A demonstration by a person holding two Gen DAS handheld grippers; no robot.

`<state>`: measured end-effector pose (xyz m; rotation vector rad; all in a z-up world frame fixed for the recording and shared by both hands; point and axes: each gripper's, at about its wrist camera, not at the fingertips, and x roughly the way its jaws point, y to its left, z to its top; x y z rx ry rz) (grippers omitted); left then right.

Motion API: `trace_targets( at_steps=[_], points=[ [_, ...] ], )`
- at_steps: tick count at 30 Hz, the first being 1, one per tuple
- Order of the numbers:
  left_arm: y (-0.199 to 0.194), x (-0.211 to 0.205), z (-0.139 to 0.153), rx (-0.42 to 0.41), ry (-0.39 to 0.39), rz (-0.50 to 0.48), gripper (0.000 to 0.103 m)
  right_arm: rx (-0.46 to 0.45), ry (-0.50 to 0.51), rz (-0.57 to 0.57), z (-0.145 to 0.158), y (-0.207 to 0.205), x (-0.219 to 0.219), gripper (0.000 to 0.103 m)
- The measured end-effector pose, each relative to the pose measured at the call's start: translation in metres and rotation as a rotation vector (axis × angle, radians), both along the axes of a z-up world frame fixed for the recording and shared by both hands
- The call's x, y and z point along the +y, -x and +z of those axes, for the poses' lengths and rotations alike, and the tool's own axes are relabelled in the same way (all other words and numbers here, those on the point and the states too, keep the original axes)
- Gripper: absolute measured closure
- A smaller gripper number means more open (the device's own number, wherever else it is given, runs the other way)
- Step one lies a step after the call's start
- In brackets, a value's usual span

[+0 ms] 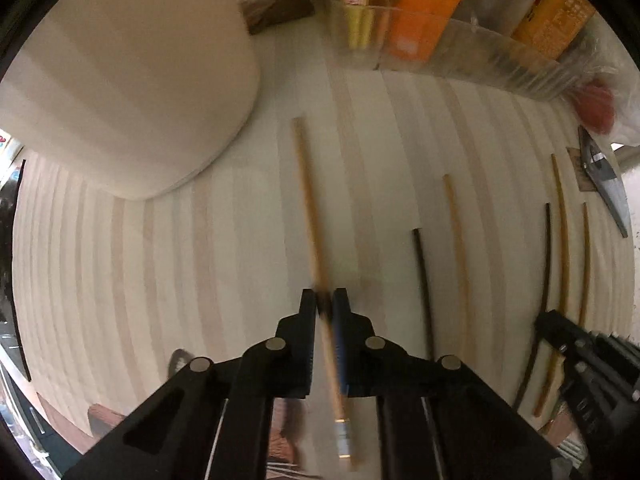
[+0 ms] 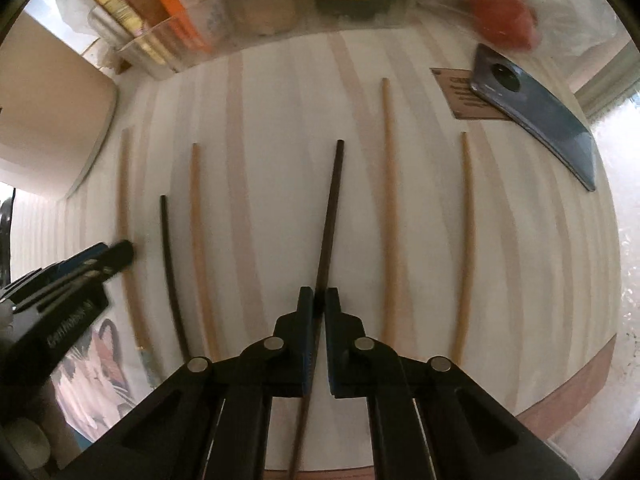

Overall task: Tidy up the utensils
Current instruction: 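Grasp a wooden chopstick with the left tool while the right tool grasps another wooden chopstick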

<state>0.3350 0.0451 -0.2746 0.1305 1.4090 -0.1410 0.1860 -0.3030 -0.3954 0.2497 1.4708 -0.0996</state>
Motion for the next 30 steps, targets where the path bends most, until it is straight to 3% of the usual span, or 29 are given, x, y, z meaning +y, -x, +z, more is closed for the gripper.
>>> trace_targets(
  at_steps=[9, 13, 14, 19, 24, 27, 30],
  points=[
    [0.028, 0.068, 0.007, 0.028, -0.064, 0.093, 0.098, 0.020, 0.010, 0.012, 0.001, 0.000, -0.018, 0.096],
    [0.039, 0.102, 0.011, 0.053, -0.061, 0.171, 0.098, -0.040, -0.044, -0.016, 0.028, -0.009, -0.019, 0.077],
    [0.040, 0.108, 0.012, 0.056, -0.052, 0.187, 0.098, -0.060, -0.068, -0.006, 0.034, -0.010, -0.016, 0.076],
    [0.035, 0.117, 0.018, 0.058, -0.031, 0.204, 0.098, -0.038, -0.149, 0.066, 0.026, -0.024, 0.013, 0.076],
    [0.031, 0.116, 0.012, 0.050, -0.018, 0.203, 0.098, 0.018, -0.093, 0.117, 0.003, -0.045, 0.039, 0.077],
    [0.023, 0.122, 0.007, 0.053, -0.002, 0.209, 0.097, 0.049, -0.056, 0.153, 0.000, -0.044, 0.046, 0.093],
    [0.023, 0.130, 0.005, 0.060, 0.013, 0.214, 0.097, 0.085, -0.024, 0.196, -0.001, -0.039, 0.051, 0.095]
  ],
)
